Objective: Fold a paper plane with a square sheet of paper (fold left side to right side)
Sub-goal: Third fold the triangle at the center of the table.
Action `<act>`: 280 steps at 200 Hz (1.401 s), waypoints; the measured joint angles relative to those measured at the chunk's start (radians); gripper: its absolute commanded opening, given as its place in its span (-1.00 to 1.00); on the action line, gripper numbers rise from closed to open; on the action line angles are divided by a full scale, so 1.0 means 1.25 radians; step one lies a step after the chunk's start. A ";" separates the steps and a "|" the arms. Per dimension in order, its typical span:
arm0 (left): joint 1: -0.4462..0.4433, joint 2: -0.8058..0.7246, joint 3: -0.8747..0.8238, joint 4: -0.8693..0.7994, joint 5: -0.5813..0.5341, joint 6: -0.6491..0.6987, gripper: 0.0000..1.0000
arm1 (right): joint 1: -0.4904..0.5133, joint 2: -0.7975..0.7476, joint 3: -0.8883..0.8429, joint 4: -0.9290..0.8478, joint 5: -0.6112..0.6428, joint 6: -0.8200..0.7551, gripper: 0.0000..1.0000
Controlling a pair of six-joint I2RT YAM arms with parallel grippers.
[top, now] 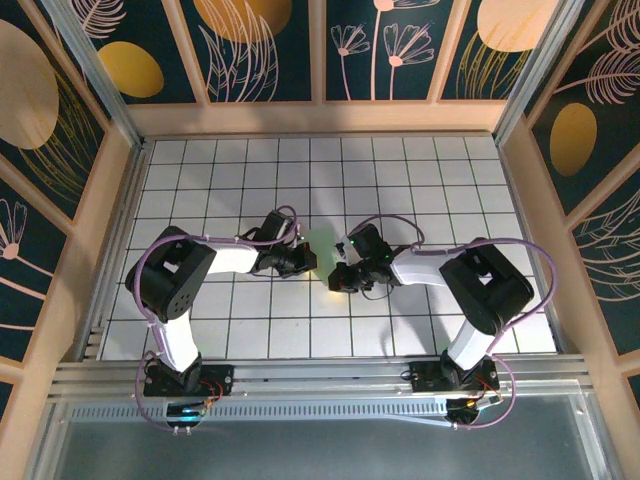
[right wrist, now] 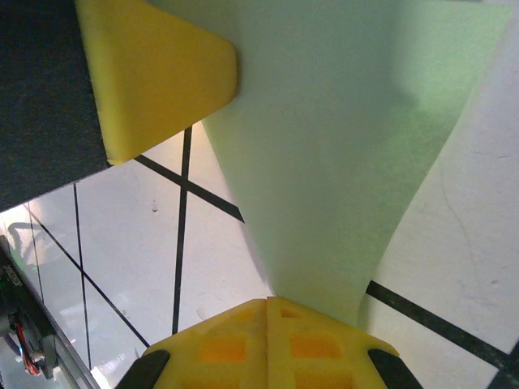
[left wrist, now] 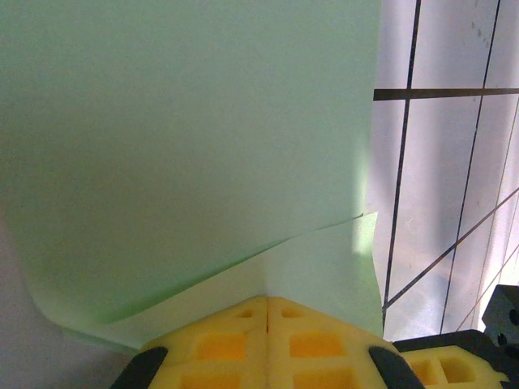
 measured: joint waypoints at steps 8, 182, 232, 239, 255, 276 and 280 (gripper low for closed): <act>0.000 0.000 0.000 0.000 0.000 0.000 -0.90 | 0.000 0.002 0.000 0.000 0.000 0.000 -1.00; 0.000 -0.003 -0.007 0.010 -0.001 0.000 -0.90 | -0.012 -0.087 0.011 -0.018 -0.045 0.007 -1.00; 0.000 -0.004 -0.009 0.013 -0.002 0.000 -0.89 | -0.018 -0.022 0.030 0.001 -0.023 0.047 -1.00; 0.000 -0.004 -0.009 0.014 -0.002 0.000 -0.89 | -0.018 -0.012 0.032 0.001 -0.021 0.052 -1.00; 0.000 -0.004 -0.009 0.015 -0.001 0.000 -0.90 | -0.018 0.002 0.034 0.000 -0.018 0.061 -1.00; 0.000 -0.004 -0.011 0.018 -0.001 -0.001 -0.90 | -0.018 0.010 0.034 -0.001 -0.017 0.063 -1.00; 0.000 -0.004 -0.011 0.018 -0.001 -0.002 -0.90 | -0.018 0.011 0.034 -0.002 -0.017 0.064 -1.00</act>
